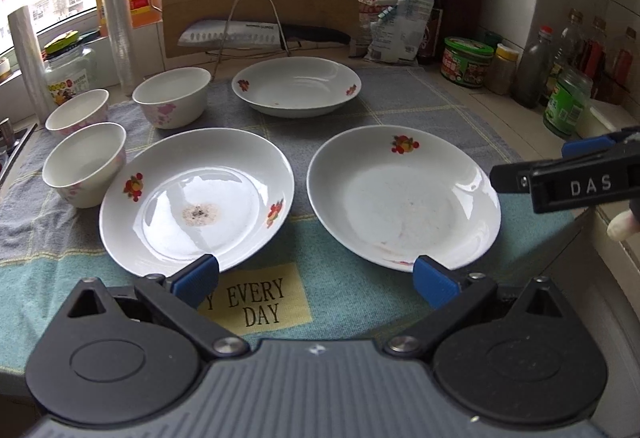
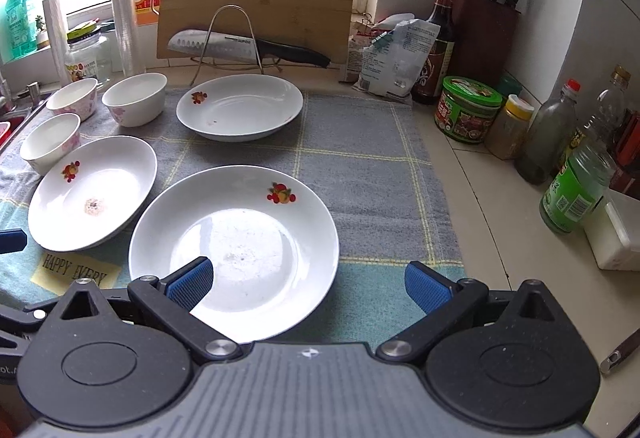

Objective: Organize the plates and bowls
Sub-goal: 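Close the right gripper on the rim of the fruit-decal white plate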

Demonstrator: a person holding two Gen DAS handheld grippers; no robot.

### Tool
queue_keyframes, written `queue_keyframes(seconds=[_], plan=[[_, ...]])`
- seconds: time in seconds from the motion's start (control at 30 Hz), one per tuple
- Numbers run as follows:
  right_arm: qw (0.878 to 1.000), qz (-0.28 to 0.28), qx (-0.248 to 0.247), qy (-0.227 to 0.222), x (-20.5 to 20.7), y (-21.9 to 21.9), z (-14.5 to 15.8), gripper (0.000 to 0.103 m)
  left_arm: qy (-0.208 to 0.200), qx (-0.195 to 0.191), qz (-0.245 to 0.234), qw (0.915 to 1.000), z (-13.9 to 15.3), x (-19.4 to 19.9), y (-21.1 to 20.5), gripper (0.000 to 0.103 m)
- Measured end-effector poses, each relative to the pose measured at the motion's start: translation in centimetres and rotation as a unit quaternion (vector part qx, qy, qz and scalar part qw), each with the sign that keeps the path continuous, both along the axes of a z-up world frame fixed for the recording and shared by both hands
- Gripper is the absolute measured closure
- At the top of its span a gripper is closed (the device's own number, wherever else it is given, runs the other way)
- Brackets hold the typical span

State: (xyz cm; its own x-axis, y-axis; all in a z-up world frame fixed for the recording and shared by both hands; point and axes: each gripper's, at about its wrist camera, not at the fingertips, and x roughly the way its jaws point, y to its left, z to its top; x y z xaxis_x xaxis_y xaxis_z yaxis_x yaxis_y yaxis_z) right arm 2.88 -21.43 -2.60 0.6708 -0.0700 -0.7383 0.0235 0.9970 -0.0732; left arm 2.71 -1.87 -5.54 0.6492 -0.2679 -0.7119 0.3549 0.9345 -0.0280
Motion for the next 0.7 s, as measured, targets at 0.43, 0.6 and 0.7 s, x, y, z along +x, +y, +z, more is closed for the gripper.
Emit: queue_keyframes(seconds=[0.43, 0.6, 0.7], plan=[[0.999, -0.037, -0.003, 0.037, 1.1, -2.4, -2.8, 0.000, 0.037, 0.018, -0.099, 0.9942, -5.3, 2.1, -2.8, 0.001], [0.998, -0.055, 0.005, 0.042, 1.6, -3.3, -3.2, 0.000, 0.021, 0.028, -0.120, 0.9922, -5.5, 2.9, -3.5, 0.001], [0.997, -0.058, 0.006, 0.043, 2.1, -3.5, -3.4, 0.000, 0.018, 0.028, -0.127, 0.9913, -5.6, 3.7, -3.9, 0.001]])
